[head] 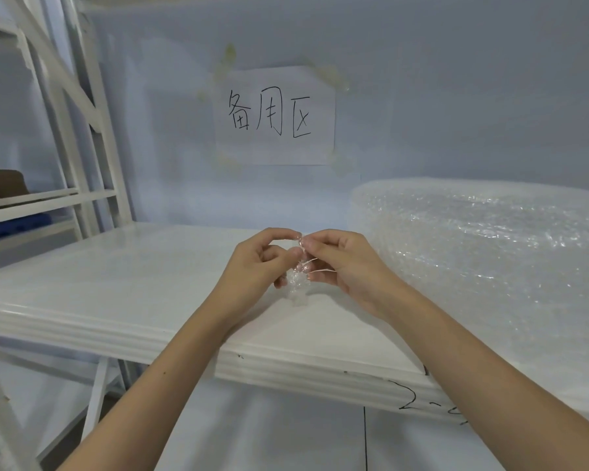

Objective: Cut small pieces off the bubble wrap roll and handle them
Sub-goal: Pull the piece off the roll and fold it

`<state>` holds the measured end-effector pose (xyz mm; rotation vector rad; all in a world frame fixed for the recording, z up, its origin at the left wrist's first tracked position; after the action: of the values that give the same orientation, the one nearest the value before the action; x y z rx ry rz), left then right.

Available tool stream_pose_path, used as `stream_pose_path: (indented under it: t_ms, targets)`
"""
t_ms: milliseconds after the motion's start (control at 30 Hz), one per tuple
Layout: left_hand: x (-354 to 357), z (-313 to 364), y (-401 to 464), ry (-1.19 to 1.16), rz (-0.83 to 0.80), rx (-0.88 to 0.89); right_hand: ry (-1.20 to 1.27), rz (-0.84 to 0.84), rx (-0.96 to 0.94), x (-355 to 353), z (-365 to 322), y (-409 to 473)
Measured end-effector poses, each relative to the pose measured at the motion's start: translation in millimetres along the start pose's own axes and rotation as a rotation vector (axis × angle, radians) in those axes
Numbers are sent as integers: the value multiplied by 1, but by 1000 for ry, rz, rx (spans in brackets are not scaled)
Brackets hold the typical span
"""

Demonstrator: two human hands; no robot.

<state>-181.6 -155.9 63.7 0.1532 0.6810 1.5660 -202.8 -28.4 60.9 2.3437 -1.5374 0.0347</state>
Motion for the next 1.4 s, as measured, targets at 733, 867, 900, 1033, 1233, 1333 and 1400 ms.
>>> stream_pose_path:
  t_ms: [733, 867, 900, 1033, 1233, 1333, 1400]
  targets:
    - [-10, -4, 3, -60, 70, -39, 9, -4, -36, 1, -2, 1]
    - [-14, -9, 3, -110, 77, -72, -19, -7, -44, 1, -2, 0]
    - [-13, -10, 3, -139, 70, -86, -26, -4, -47, 2, -2, 0]
    - [-5, -11, 2, -161, 7, -104, -20, 31, -69, -2, -4, 1]
    - [-8, -10, 3, -31, 31, -77, 29, 46, -67, -3, -5, -1]
    - [-8, -11, 4, -46, 35, -80, 66, 32, -54, -2, -4, -1]
    - [-7, -11, 3, -92, 29, -91, 98, 16, -43, 0, -4, -1]
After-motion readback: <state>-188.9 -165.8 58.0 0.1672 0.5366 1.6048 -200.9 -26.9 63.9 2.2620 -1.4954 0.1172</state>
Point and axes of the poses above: each hand's wrist, its own y-axis towards the middle knuckle, its own x-axis out of the palm, z = x × y, the point moved 10 cm from there along y, towards the middle knuckle, and after that the axes turned 12 degrees about y, right-handed, at the moved point
